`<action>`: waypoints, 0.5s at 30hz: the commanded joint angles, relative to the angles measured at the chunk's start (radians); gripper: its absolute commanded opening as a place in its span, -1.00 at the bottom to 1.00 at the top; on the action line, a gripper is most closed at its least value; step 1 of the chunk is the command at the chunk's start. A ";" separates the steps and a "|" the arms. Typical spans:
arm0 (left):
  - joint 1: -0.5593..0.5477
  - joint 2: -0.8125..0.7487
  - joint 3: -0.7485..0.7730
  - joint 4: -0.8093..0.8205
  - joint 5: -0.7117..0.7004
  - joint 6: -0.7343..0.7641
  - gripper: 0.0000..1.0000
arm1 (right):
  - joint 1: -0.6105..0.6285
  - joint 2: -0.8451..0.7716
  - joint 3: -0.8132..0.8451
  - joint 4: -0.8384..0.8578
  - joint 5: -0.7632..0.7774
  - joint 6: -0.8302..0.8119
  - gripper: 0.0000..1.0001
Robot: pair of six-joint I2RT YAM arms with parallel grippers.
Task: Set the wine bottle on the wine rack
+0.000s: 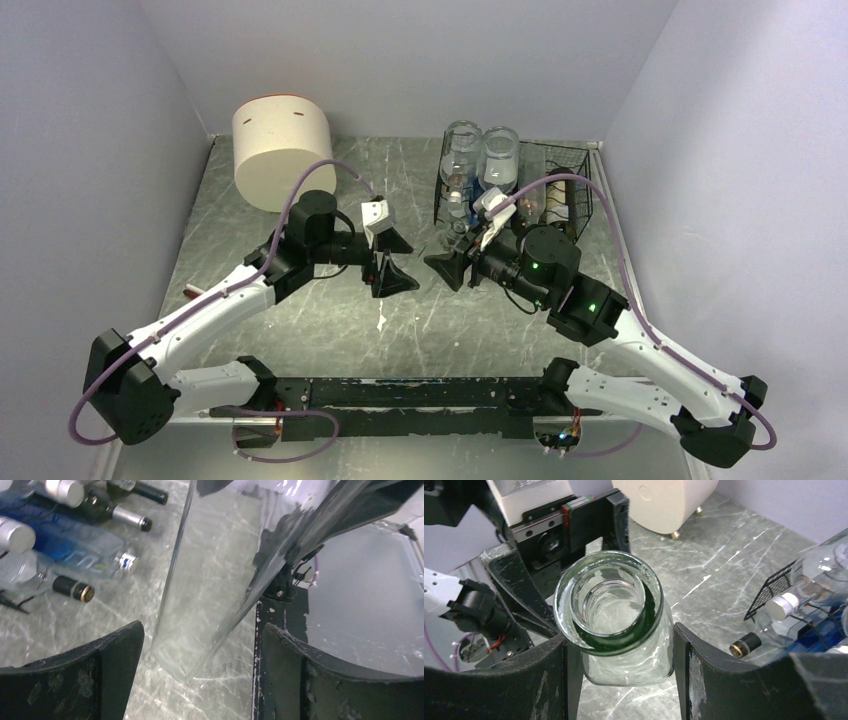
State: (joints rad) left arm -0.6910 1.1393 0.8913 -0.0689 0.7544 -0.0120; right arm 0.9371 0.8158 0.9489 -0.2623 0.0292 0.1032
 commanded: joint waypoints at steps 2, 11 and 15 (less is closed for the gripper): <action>-0.014 -0.008 -0.076 0.304 0.181 -0.063 0.86 | 0.000 -0.024 0.048 0.052 -0.098 0.035 -1.00; -0.024 0.015 -0.140 0.431 0.328 -0.074 0.80 | -0.001 -0.031 0.048 0.086 -0.239 0.012 -1.00; -0.026 0.018 -0.144 0.438 0.357 -0.069 0.73 | -0.001 -0.034 0.076 0.107 -0.297 0.001 -1.00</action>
State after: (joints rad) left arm -0.7059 1.1522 0.7494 0.2939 1.0222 -0.0875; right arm 0.9375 0.8139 0.9543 -0.2691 -0.1764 0.1184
